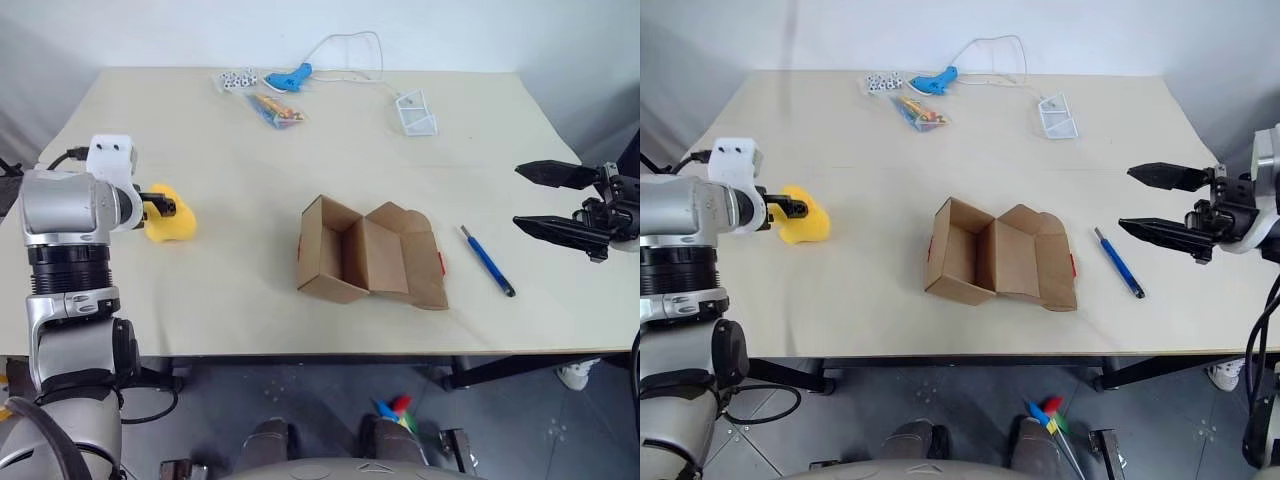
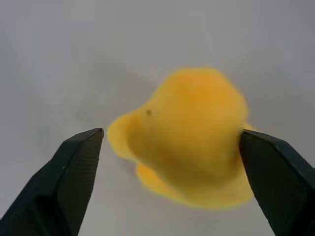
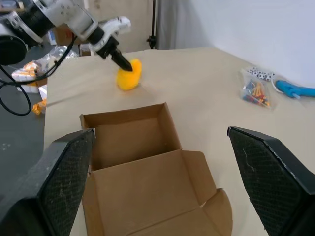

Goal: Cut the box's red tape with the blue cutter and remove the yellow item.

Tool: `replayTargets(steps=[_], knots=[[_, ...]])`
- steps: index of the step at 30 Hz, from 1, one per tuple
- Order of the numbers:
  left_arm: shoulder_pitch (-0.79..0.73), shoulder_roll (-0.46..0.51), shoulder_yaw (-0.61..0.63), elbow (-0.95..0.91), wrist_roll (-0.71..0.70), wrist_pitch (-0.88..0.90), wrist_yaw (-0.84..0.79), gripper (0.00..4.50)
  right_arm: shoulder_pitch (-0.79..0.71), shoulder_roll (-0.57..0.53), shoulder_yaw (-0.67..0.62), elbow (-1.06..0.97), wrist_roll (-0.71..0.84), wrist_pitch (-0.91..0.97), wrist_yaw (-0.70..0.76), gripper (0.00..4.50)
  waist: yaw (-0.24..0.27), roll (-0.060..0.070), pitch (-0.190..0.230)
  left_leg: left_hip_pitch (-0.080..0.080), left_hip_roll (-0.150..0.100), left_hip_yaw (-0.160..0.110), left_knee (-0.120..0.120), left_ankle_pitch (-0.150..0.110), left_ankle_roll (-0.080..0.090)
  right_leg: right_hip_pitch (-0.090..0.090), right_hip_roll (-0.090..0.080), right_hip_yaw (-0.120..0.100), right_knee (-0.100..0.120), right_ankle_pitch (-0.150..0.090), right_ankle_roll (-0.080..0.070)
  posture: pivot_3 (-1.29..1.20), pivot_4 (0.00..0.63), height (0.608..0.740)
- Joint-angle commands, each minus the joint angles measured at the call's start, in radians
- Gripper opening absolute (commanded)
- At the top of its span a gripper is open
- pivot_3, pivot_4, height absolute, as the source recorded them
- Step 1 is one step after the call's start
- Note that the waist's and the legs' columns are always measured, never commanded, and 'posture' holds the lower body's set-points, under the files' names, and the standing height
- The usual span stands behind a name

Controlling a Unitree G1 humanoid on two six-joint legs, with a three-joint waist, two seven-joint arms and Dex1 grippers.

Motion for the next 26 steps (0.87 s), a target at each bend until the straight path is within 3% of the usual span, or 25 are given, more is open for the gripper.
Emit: replayTargets(steps=[1, 5, 8, 12, 14, 18, 26], knots=[[0.023, 0.128, 0.006, -0.235, -0.141, 0.006, -0.189, 4.48, -0.04, -0.012, -0.004, 0.024, -0.01, -0.014, 0.045, 4.5, -0.003, 0.0, 0.0, 0.0, 0.0, 0.0, 0.0, 0.0, 0.0, -0.001, 0.0, 0.0, 0.0, 0.0, 0.0, 0.0, 0.15, 0.74], [0.211, 0.211, 0.096, -0.41, -0.248, -0.107, -0.335, 4.48, -0.068, -0.006, 0.011, 0.047, -0.022, -0.013, 0.046, 4.5, -0.018, 0.003, -0.001, 0.002, 0.0, -0.004, -0.003, -0.001, -0.001, -0.001, 0.0, 0.002, 0.0, 0.0, 0.0, 0.0, 0.15, 0.74], [0.392, 0.174, 0.226, -0.533, -0.359, -0.288, -0.472, 4.48, -0.062, -0.01, 0.021, 0.058, -0.036, -0.013, 0.058, 4.5, -0.023, 0.003, 0.0, 0.003, 0.001, -0.006, -0.002, -0.001, -0.002, -0.001, 0.0, 0.002, 0.001, 0.0, -0.001, 0.0, 0.15, 0.74], [0.658, 0.124, 0.303, -0.635, -0.429, -0.502, -0.608, 4.48, -0.022, -0.031, 0.029, 0.091, -0.073, -0.032, 0.081, 4.5, -0.022, 0.003, 0.0, 0.001, 0.002, -0.006, 0.0, -0.001, -0.001, -0.001, 0.0, 0.002, 0.0, 0.0, -0.001, 0.0, 0.15, 0.74], [0.739, 0.123, 0.31, -0.648, -0.435, -0.549, -0.617, 4.48, -0.012, -0.038, 0.031, 0.105, -0.083, -0.033, 0.076, 4.5, -0.021, 0.003, 0.0, 0.002, 0.001, -0.006, -0.001, -0.001, -0.001, -0.001, 0.0, 0.002, 0.0, 0.0, -0.001, 0.0, 0.15, 0.74], [0.971, 0.127, 0.307, -0.513, -0.429, -0.815, -0.836, 4.48, 0.171, -0.118, 0.099, 0.17, -0.153, -0.232, 0.093, 4.5, -0.017, 0.004, -0.001, 0.002, 0.001, 0.0, -0.001, -0.001, -0.001, 0.001, 0.0, 0.0, -0.001, -0.001, -0.001, 0.0, 0.15, 0.74], [1.002, 0.151, 0.277, -0.376, -0.448, -0.91, -0.874, 4.48, 0.246, -0.133, 0.054, 0.273, -0.18, -0.327, 0.087, 4.5, -0.024, 0.005, 0.0, 0.009, 0.003, 0.004, -0.002, 0.0, 0.0, 0.003, 0.0, 0.006, -0.005, -0.001, -0.004, 0.0, 0.15, 0.74]])
